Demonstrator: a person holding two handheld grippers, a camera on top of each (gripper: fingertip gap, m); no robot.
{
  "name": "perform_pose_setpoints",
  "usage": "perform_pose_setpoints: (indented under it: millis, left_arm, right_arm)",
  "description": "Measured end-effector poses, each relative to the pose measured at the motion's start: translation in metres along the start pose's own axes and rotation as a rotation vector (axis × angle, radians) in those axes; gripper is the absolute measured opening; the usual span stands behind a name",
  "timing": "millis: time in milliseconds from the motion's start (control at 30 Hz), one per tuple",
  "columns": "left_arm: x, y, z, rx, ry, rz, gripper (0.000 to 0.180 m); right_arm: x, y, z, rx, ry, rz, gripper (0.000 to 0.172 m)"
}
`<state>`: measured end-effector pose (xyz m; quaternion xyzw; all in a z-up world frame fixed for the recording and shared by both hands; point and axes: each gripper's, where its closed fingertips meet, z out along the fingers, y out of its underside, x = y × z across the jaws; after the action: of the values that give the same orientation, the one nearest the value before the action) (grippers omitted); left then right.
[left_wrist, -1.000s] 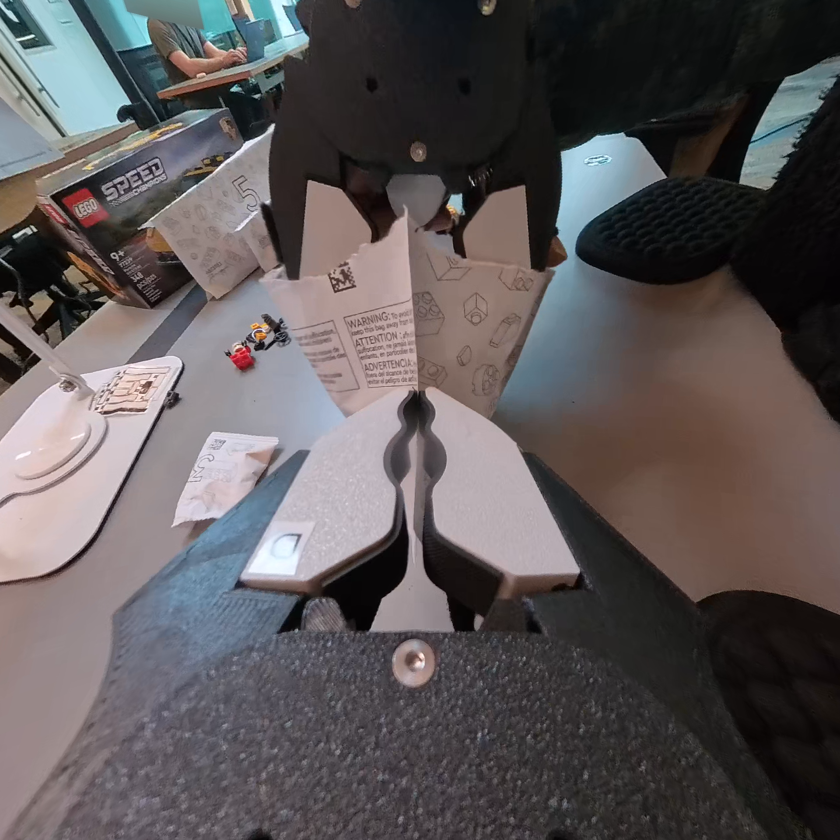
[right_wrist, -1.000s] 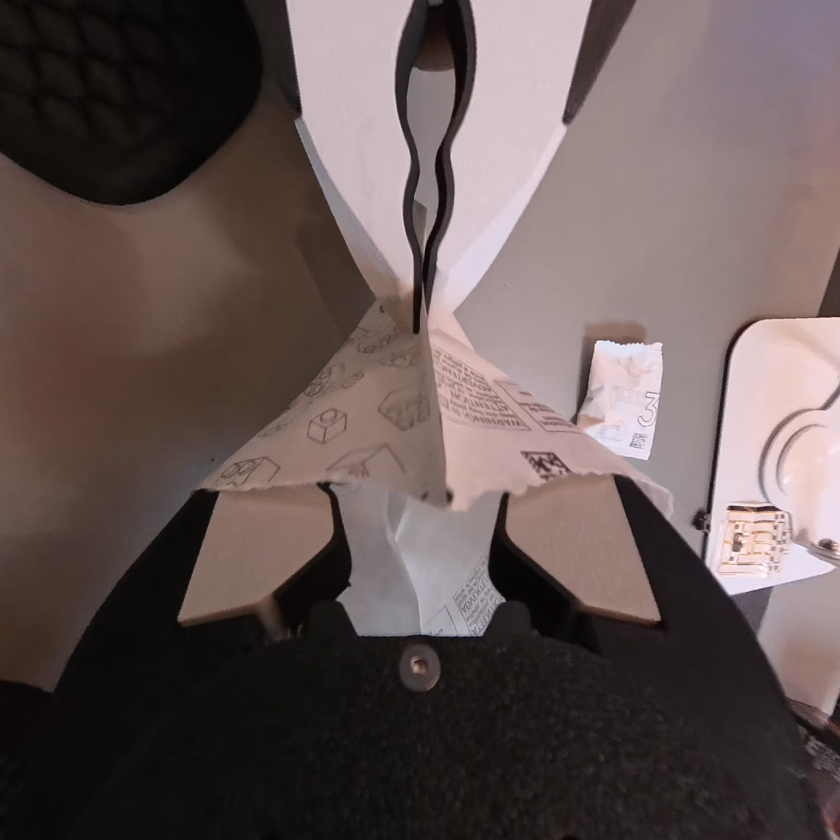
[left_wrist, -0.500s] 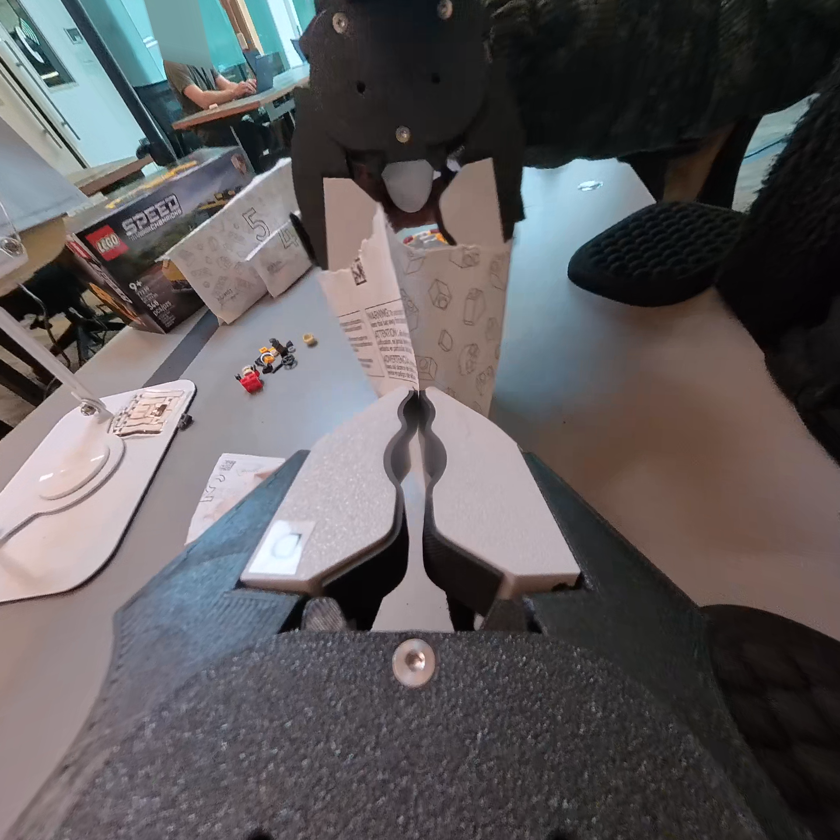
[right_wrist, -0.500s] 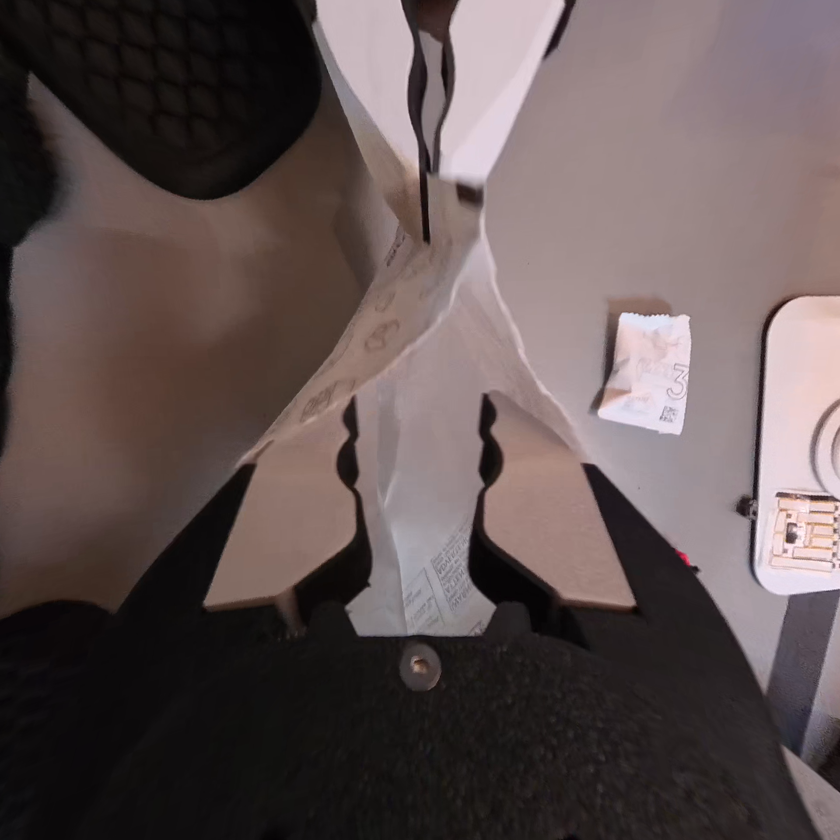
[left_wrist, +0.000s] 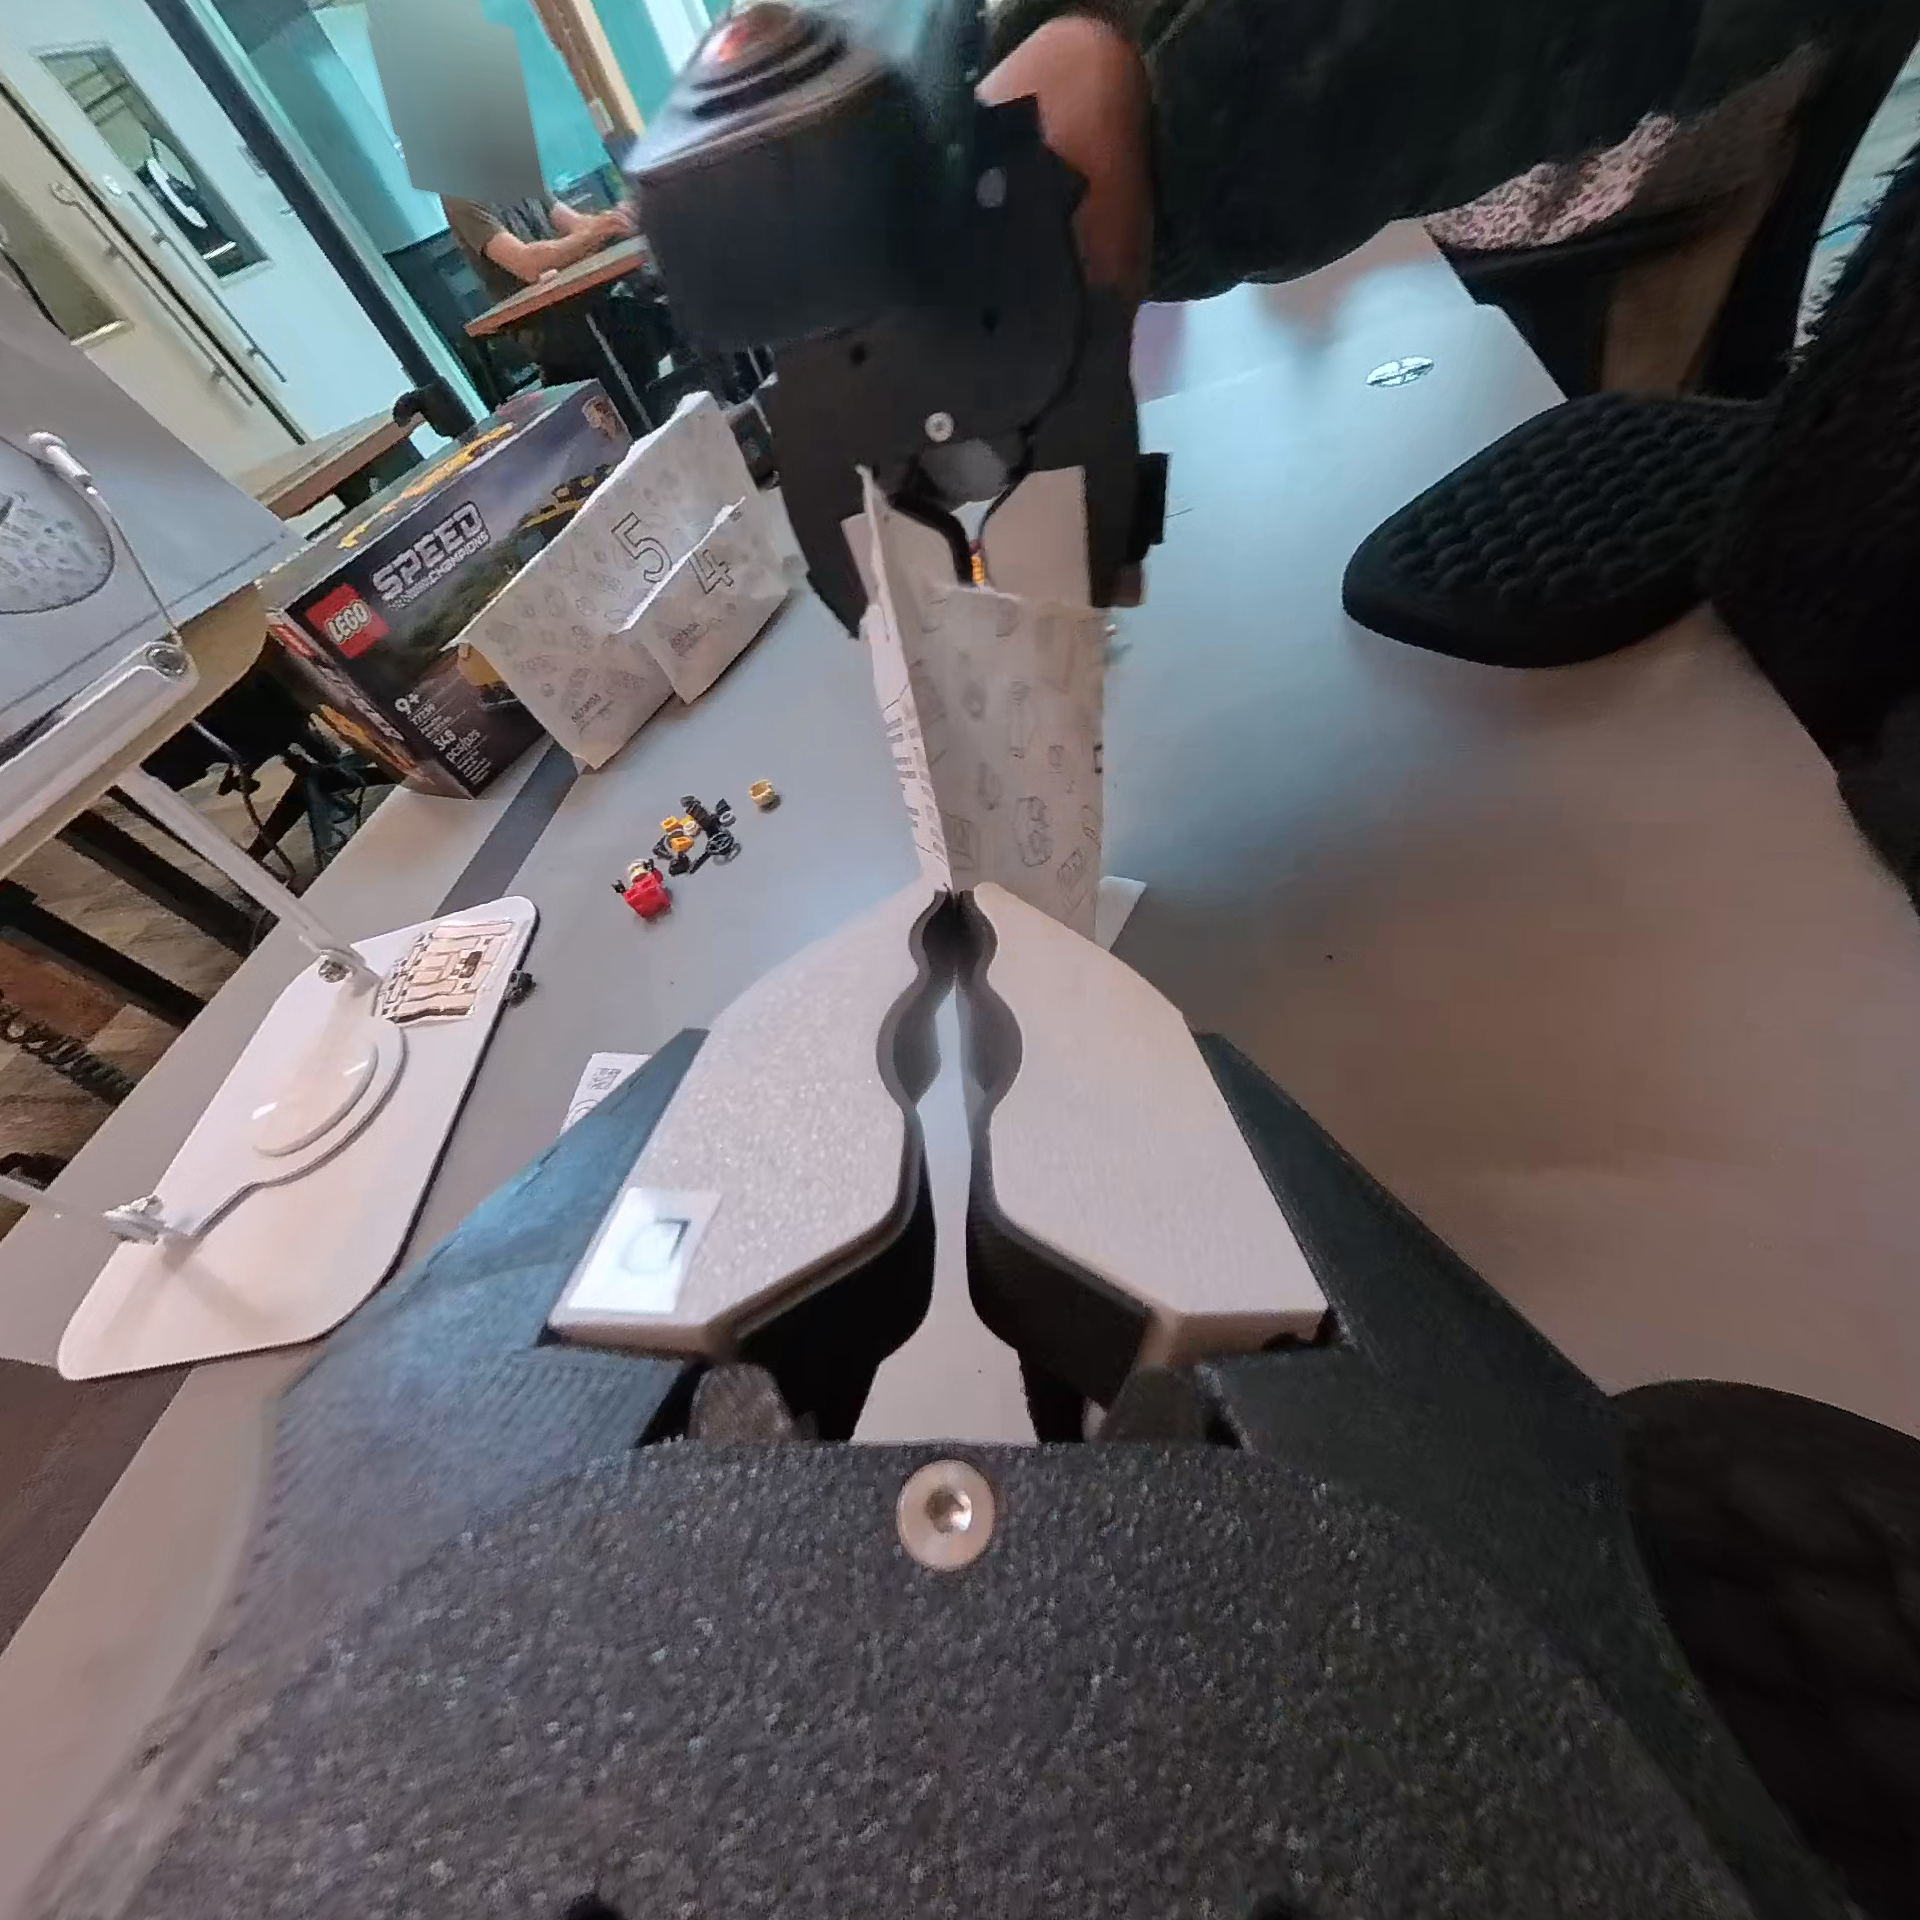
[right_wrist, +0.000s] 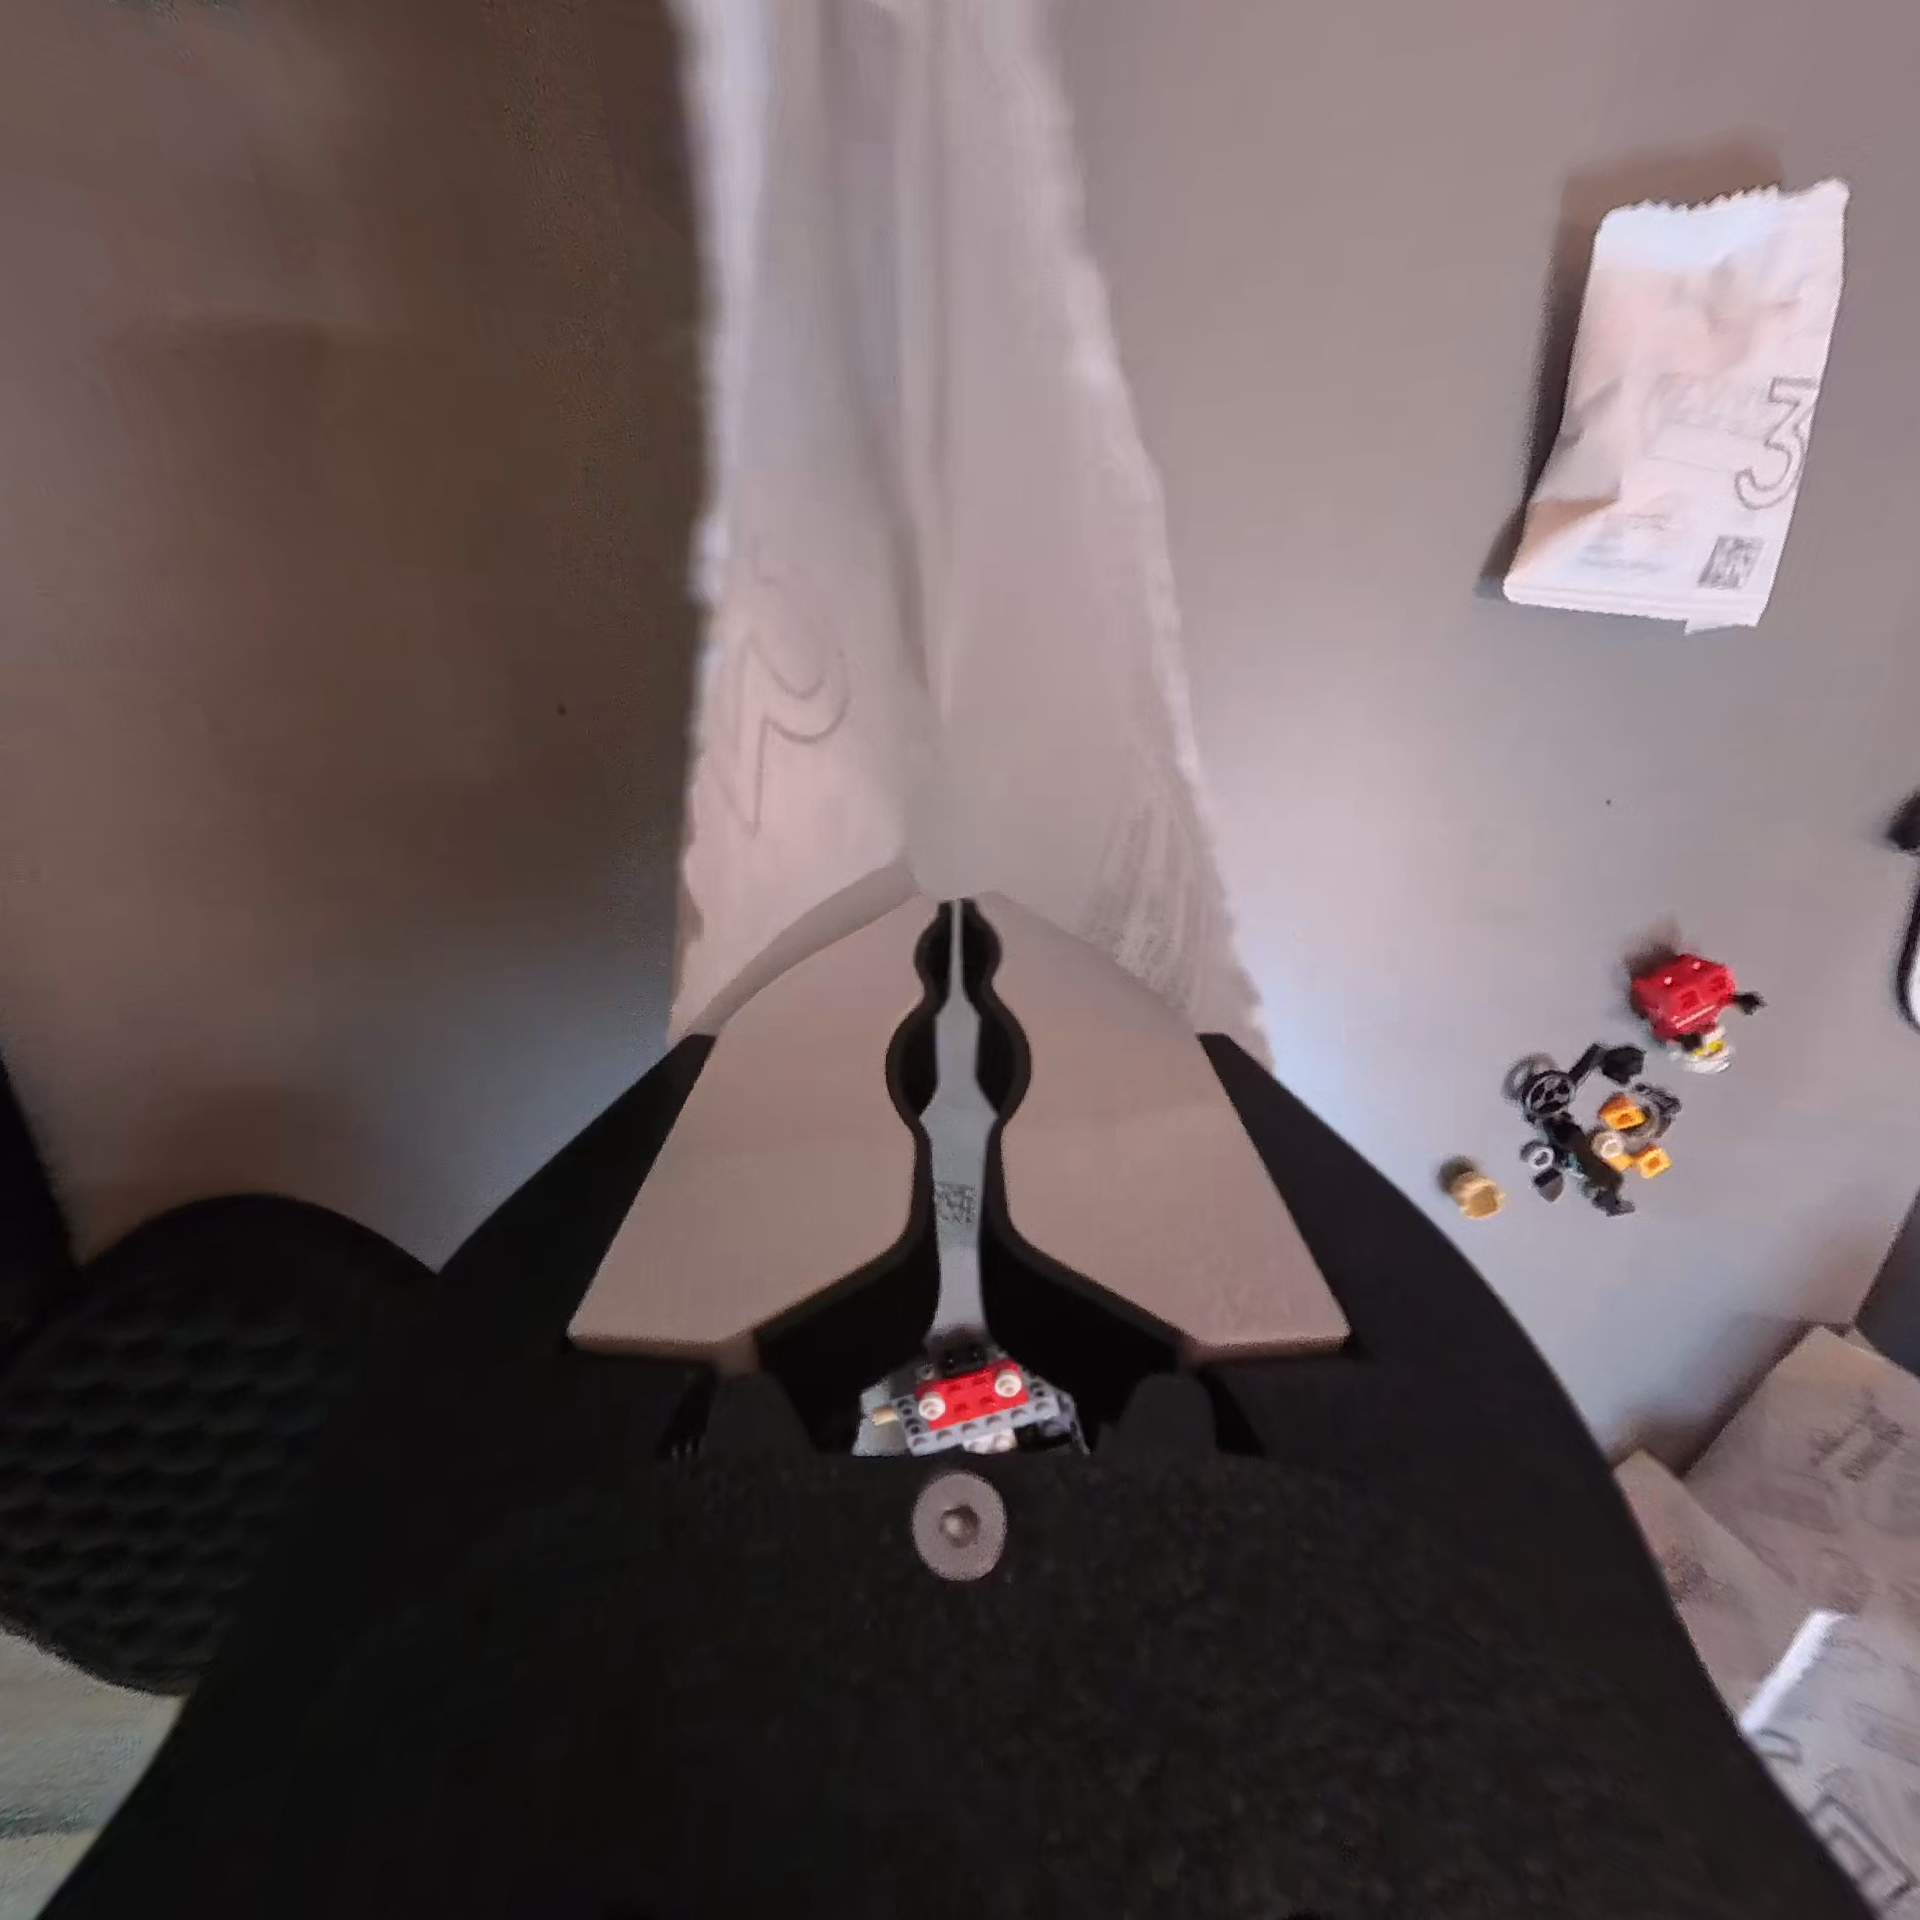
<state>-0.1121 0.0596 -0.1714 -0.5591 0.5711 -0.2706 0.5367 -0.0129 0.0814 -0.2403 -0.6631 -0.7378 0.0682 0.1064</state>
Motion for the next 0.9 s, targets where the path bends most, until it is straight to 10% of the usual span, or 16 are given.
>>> perform_pose_setpoints:
  millis: [33,300,667,900]
  left_arm:
    - [-0.002,0.000,0.000,-0.001,-0.012,-0.003,0.000]
    - [-0.001,-0.002,0.008,-0.034,-0.029,0.003,0.000]
    - [0.005,-0.006,0.013,-0.023,-0.010,0.004,0.000]
    - [-0.012,-0.011,-0.004,0.167,-0.028,-0.102,0.000]
  right_arm:
    - [-0.002,0.000,-0.001,0.004,0.012,-0.031,0.012]
    - [-0.013,0.004,0.014,0.001,0.078,-0.109,0.063]
    - [-0.018,0.006,0.019,0.022,0.108,-0.135,0.076]
    - [-0.008,-0.023,-0.062,0.565,0.005,0.120,0.103]
